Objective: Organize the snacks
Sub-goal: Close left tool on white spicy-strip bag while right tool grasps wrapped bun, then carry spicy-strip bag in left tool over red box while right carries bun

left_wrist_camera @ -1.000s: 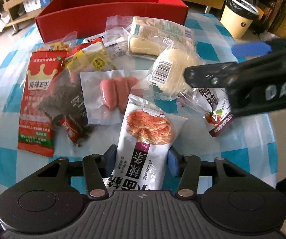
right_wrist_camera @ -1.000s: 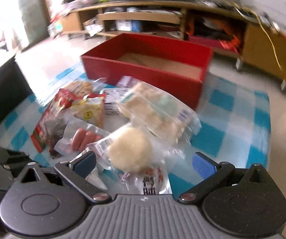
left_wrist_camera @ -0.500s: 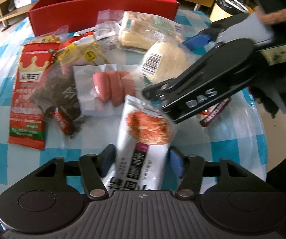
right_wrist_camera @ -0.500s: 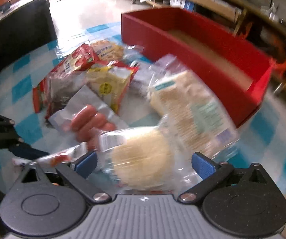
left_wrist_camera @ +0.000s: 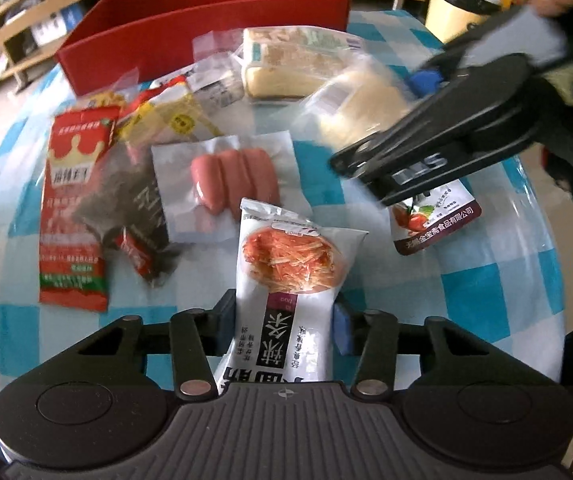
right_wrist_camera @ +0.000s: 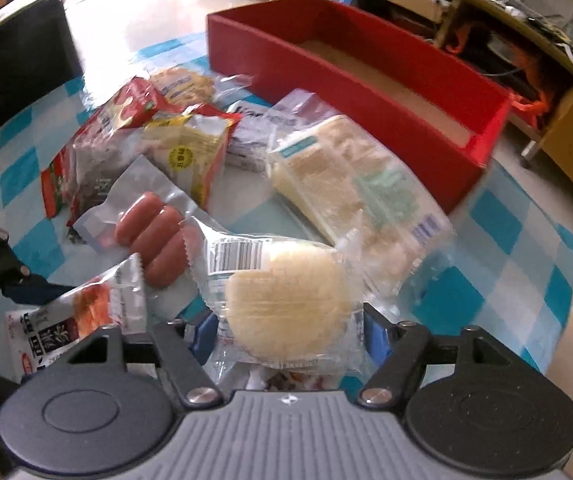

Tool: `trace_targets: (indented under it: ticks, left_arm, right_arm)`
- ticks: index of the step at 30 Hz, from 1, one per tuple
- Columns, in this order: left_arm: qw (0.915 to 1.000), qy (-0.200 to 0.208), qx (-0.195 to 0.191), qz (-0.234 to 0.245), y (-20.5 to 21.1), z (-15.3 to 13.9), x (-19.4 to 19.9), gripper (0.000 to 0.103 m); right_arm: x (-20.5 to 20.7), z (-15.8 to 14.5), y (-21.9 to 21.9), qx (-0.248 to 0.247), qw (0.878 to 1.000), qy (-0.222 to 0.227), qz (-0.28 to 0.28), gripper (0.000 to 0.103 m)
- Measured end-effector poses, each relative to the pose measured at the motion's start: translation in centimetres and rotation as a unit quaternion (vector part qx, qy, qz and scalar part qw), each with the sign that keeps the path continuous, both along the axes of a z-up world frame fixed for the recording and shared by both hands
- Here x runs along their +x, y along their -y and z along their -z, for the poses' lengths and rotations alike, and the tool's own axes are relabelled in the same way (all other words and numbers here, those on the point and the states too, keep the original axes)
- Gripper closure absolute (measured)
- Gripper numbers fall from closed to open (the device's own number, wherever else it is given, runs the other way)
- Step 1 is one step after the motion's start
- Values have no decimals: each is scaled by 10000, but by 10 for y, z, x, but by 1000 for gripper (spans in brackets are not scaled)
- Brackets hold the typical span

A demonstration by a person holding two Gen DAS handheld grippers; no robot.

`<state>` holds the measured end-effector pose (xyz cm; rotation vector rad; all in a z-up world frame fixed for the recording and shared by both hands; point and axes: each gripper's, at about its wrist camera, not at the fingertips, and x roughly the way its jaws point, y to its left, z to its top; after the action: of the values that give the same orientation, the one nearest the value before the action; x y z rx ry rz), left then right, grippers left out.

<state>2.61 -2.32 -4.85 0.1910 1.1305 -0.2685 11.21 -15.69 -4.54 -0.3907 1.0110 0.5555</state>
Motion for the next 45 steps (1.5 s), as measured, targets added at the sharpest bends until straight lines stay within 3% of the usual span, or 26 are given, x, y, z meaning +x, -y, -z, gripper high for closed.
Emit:
trace_targets:
  ticks: [4,9,14,24,45]
  left_arm:
    - [9998,27,82,-189,-3,-5,-6,51]
    - [9988,77,-132,-457,-10,-30,-12,51]
    - [9973,508,-349,-402,-7,-57,6,51]
    - [9916,686,-622,-899,-24,-67,49,51]
    - [9843,1212,-609,-1129,-23,-94,123,51]
  right_arm:
    - [-7,-17,21,360,9987,25,353,34]
    - [-15,-35,34,648,9962,97,576,34]
    - [-14,-51,32,937,9926,232,742,34]
    - [0,-54,21,948,9915,323,827,34]
    - [46,-82,21,1258,9811,782,1243,34]
